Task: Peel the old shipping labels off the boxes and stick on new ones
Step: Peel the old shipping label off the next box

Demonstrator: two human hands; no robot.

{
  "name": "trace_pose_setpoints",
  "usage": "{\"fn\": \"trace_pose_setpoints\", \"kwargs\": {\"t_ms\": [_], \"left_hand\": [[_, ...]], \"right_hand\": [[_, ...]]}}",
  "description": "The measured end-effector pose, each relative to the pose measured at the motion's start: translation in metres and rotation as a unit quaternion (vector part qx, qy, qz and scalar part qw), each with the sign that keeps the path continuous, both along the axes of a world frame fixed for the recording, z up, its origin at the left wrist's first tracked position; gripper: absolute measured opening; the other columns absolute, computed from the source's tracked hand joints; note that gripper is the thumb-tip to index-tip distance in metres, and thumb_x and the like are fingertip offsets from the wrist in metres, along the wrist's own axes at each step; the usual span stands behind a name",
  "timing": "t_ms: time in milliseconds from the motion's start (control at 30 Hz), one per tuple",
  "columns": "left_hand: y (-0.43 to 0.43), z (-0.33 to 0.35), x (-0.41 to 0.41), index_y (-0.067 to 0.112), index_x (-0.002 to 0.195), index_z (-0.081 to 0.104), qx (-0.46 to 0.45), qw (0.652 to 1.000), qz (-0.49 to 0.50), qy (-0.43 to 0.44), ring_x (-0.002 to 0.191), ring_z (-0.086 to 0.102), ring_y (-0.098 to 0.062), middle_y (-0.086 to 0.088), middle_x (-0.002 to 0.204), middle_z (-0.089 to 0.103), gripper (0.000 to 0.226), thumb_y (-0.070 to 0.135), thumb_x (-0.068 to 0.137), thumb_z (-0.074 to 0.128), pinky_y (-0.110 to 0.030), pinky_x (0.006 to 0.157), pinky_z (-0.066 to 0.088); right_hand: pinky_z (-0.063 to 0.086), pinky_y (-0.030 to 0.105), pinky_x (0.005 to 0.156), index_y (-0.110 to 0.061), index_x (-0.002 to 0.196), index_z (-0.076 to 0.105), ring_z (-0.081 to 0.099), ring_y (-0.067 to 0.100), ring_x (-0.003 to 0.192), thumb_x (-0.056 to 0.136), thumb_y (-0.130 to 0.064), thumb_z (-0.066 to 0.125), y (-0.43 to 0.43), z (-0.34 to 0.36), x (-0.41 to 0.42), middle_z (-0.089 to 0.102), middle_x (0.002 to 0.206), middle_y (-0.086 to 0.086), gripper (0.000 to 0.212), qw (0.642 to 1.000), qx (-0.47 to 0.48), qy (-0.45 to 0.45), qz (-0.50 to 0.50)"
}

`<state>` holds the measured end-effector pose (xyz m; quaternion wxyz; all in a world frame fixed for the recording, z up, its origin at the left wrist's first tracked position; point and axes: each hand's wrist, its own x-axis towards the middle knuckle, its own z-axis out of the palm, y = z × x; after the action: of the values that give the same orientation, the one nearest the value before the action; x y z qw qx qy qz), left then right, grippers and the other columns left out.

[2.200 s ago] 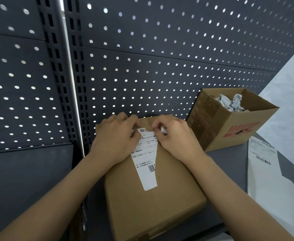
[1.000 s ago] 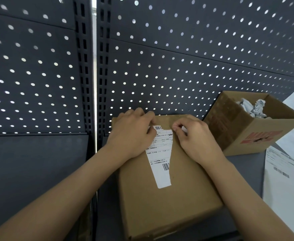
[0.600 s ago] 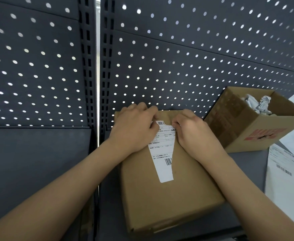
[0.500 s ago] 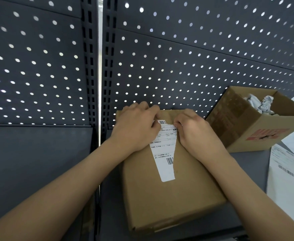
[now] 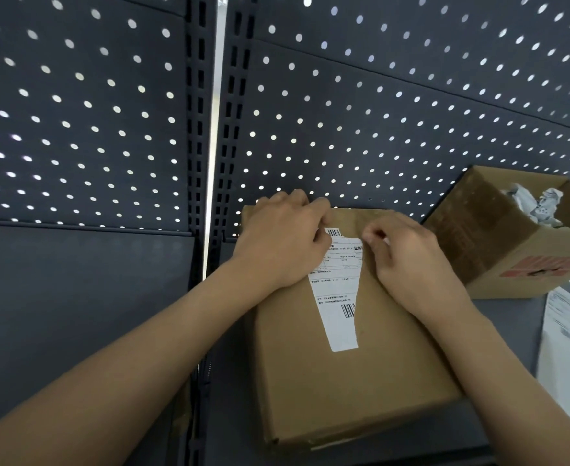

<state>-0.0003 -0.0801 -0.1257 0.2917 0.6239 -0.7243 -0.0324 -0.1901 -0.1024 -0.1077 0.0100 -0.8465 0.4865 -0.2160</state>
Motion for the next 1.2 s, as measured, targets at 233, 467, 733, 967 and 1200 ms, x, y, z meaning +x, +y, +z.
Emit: {"fn": "trace_pose_setpoints", "kwargs": {"t_ms": [233,467,733,967,1200], "left_hand": [[0.0,0.0,0.0,0.024,0.112,0.06,-0.006,1.0,-0.002,0.007,0.097,0.052,-0.024,0.0,0.101,0.057,0.024,0.032,0.092,0.048,-0.038,0.088,0.037],[0.0,0.0,0.0,0.027,0.113,0.059,-0.003,1.0,0.006,-0.001,0.099,0.052,-0.023,0.002,0.103,0.056,0.025,0.034,0.092,0.047,-0.036,0.083,0.033],[-0.002,-0.001,0.0,0.025,0.112,0.06,-0.012,1.0,0.006,-0.005,0.098,0.053,-0.024,0.0,0.102,0.057,0.025,0.034,0.092,0.048,-0.036,0.083,0.037],[-0.003,-0.001,0.0,0.024,0.11,0.061,-0.016,1.0,-0.004,0.0,0.097,0.054,-0.027,-0.002,0.099,0.056,0.024,0.033,0.091,0.049,-0.039,0.085,0.042],[-0.003,-0.002,-0.001,0.024,0.11,0.06,-0.017,1.0,0.0,-0.006,0.098,0.053,-0.025,-0.002,0.102,0.057,0.024,0.034,0.091,0.049,-0.035,0.082,0.036]], "right_hand": [[0.037,0.012,0.08,-0.013,0.102,0.072,0.057,0.013,0.087,0.091,-0.008,0.062,0.002,0.0,-0.003,0.064,0.103,0.002,0.015,1.0,-0.002,-0.024,-0.01],[0.041,0.014,0.08,-0.015,0.093,0.077,0.059,0.012,0.085,0.085,-0.01,0.07,0.002,0.004,-0.002,0.065,0.097,0.001,0.011,0.999,0.004,-0.033,0.0],[0.034,0.004,0.074,-0.018,0.086,0.073,0.051,0.004,0.083,0.086,-0.016,0.073,-0.002,0.01,0.004,0.062,0.087,-0.006,0.002,0.999,0.019,-0.034,-0.009],[0.041,0.033,0.076,-0.006,0.094,0.066,0.054,0.028,0.093,0.095,-0.015,0.058,-0.003,0.01,0.017,0.057,0.096,0.009,0.012,0.997,0.005,0.063,-0.042],[0.026,0.03,0.072,0.003,0.105,0.061,0.052,0.038,0.103,0.101,-0.02,0.048,-0.002,0.005,0.02,0.056,0.105,0.018,0.026,0.988,-0.007,0.138,-0.073]]}}
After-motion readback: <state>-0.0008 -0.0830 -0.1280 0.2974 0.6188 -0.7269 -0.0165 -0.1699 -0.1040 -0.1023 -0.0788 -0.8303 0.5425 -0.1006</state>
